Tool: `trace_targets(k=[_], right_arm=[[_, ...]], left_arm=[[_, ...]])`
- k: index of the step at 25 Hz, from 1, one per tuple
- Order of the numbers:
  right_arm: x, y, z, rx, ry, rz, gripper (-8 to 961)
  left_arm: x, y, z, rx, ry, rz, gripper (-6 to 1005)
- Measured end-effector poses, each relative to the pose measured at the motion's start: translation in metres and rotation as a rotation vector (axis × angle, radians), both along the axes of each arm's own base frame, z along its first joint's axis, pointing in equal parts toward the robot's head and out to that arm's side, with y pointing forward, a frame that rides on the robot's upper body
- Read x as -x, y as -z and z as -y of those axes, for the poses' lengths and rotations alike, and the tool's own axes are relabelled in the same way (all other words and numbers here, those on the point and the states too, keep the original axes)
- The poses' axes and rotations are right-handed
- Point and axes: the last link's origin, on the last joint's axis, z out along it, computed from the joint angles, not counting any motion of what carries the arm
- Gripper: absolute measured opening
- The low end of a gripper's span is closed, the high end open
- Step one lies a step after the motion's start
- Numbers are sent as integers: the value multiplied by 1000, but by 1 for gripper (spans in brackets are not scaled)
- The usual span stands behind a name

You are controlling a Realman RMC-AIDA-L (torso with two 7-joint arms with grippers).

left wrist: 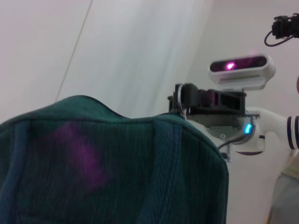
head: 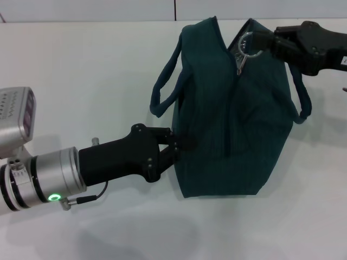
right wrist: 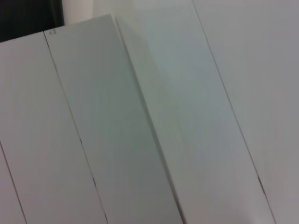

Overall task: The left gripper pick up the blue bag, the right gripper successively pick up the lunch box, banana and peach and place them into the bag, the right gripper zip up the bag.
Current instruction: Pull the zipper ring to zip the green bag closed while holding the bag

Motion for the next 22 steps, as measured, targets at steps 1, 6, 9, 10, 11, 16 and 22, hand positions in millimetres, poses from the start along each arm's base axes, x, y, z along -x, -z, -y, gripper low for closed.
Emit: trace_targets(k=[1, 6, 9, 10, 11, 16, 22], right_arm=[[0, -1, 0, -2, 0, -4, 5], [2, -3, 1, 0, -13, -14, 4], [3, -5, 1, -2, -20, -28, 4], [4, -5, 1, -2, -19, -30, 4], [4, -5, 1, -2, -19, -33, 4], [4, -4, 2, 4, -20, -36, 4], [5, -2, 4, 18, -30, -36, 4]], left_arm=[[0, 0, 0, 0, 2, -2, 65], [1, 2, 1, -1, -3, -5, 65], [1, 3, 0, 1, -5, -5, 64], [1, 3, 0, 1, -5, -5, 64], [1, 2, 0, -1, -4, -5, 64], [-1, 0, 3, -13, -6, 31, 63], [-5, -10, 3, -19, -3, 101, 154]])
